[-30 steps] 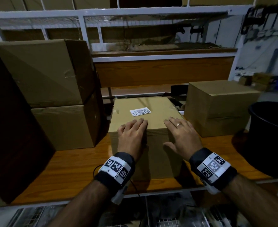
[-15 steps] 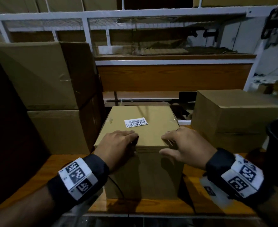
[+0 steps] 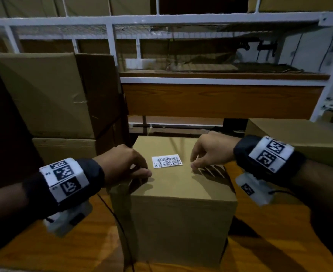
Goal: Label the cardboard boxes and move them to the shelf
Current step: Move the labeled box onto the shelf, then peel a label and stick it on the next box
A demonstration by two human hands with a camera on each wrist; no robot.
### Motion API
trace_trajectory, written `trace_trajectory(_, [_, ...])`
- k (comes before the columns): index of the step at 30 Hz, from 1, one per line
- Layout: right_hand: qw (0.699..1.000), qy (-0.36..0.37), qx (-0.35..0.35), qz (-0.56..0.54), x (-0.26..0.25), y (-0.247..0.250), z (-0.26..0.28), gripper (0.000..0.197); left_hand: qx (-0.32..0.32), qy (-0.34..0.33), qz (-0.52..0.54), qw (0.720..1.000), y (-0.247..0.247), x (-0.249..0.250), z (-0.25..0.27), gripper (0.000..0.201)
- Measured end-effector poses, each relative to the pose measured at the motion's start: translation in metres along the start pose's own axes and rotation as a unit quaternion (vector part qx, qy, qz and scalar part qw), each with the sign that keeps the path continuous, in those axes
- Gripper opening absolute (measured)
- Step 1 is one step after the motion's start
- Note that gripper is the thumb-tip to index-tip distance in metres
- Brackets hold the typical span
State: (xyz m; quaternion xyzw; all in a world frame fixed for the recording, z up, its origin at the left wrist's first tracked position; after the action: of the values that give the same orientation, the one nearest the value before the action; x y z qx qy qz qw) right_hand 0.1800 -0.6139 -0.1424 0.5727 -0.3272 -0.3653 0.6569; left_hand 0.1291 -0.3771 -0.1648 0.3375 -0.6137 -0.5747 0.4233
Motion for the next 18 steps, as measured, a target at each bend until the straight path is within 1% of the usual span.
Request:
trace_trajectory(3, [1.0, -0.012, 0.01, 0.003, 0.0, -0.001, -0.026, 0.032, 0.0, -0.013, -0.013, 1.0, 0.002, -0.007, -0.018, 0.033])
trace_trajectory(7, [1.0, -0.013, 0.01, -0.022, 0.001, -0.009, -0.047, 0.043, -0.008, -0.028, -0.013, 1.0, -0.006, -0.015, -0.035, 0.054])
trace_trajectory(12, [0.999, -0.016, -0.002, -0.035, 0.004, -0.013, -0.05, 0.053, 0.012, -0.055, 0.057, 0.997, -0.02, -0.026, -0.038, 0.074])
trace_trajectory(14, [0.999, -0.015, -0.004, -0.033, 0.004, -0.012, -0.049, 0.055, 0.009, -0.058, 0.062, 0.996, -0.02, -0.026, -0.036, 0.079])
trace_trajectory(16, [1.0, -0.014, -0.003, -0.027, 0.004, -0.013, -0.049, 0.056, 0.014, -0.059, 0.065, 0.996, -0.02, -0.027, -0.036, 0.08])
trace_trajectory(17, [1.0, -0.014, -0.002, -0.023, 0.004, -0.013, -0.049, 0.056, 0.019, -0.061, 0.065, 0.996, -0.021, -0.027, -0.037, 0.083])
trace_trajectory(18, [1.0, -0.015, -0.001, -0.022, 0.004, -0.014, -0.049, 0.056, 0.027, -0.067, 0.066, 0.995, -0.022, -0.027, -0.038, 0.09])
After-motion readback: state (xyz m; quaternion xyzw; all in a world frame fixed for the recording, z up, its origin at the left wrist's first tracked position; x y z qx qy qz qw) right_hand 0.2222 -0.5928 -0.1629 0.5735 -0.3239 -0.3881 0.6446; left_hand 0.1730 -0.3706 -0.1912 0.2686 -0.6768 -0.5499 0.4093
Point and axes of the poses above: each hand's wrist, its own z-axis away from the middle knuckle, its own y-axis out of the back of the hand, x = y × z, the point moved 1 cm from there along -z, towards the middle knuckle, and after that the axes turned 5 degrees about z, right-handed, at the moved point
